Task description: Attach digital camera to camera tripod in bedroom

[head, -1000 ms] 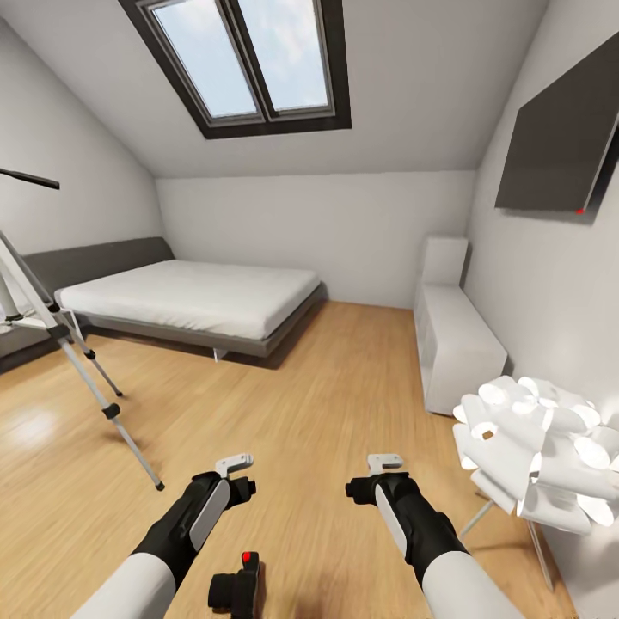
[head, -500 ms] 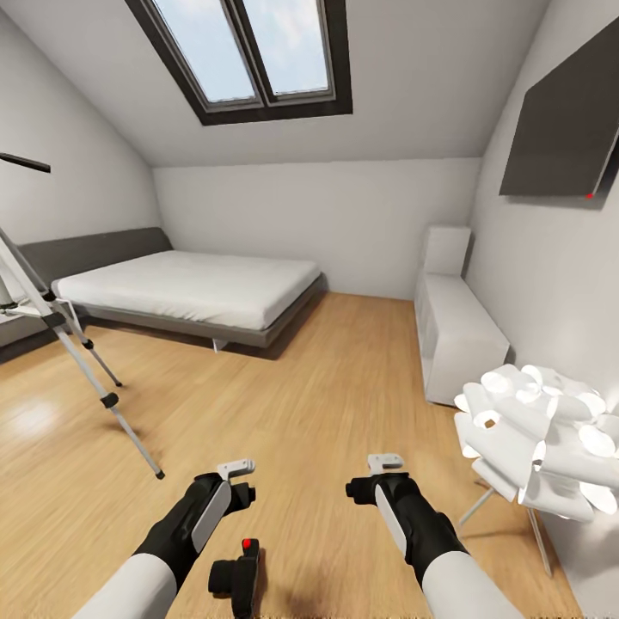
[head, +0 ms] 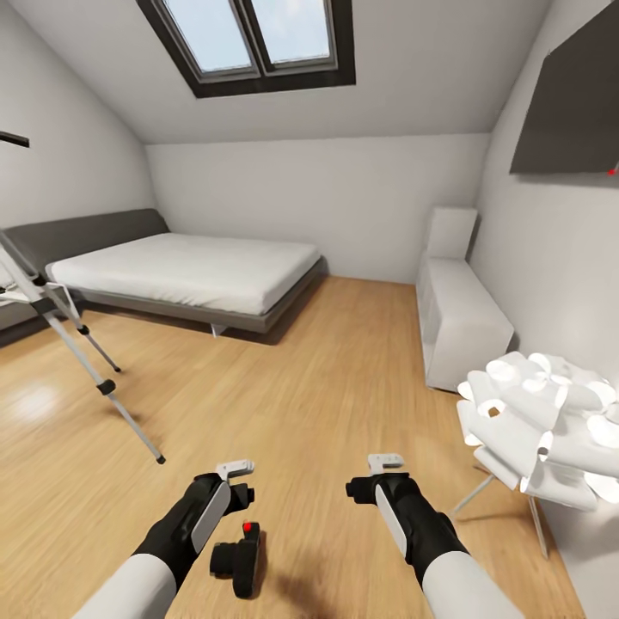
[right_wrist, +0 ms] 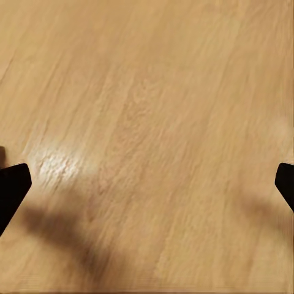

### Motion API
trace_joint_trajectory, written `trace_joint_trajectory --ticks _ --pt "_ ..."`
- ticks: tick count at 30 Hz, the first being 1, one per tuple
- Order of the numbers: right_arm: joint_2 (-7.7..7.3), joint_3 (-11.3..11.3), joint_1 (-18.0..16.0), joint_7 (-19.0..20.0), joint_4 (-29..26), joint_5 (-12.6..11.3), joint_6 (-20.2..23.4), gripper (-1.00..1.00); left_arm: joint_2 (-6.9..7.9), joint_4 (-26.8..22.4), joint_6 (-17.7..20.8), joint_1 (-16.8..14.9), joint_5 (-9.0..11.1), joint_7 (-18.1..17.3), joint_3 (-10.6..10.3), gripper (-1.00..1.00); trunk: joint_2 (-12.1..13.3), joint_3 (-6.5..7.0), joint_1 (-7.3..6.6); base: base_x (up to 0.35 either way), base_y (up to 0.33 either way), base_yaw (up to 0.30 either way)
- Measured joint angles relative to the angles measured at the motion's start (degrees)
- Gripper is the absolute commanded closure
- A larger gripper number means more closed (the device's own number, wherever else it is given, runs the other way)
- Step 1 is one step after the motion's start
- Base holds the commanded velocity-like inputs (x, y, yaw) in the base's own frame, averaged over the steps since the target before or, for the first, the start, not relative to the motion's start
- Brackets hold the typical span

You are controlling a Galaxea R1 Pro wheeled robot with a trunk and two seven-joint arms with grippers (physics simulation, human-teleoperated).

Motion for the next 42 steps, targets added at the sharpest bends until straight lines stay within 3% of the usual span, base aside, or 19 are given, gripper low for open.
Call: trace_joint_trajectory --ticks 42 --pt "-0.05 -0.11 0.0 0.59 0.62 -0.23 -0.08 -1.0 -0.09 0.0 -0.66 0.0 -0.32 0.0 0.02 -1.0 -0.57 -9.31 1.08 0.0 0.0 0.0"
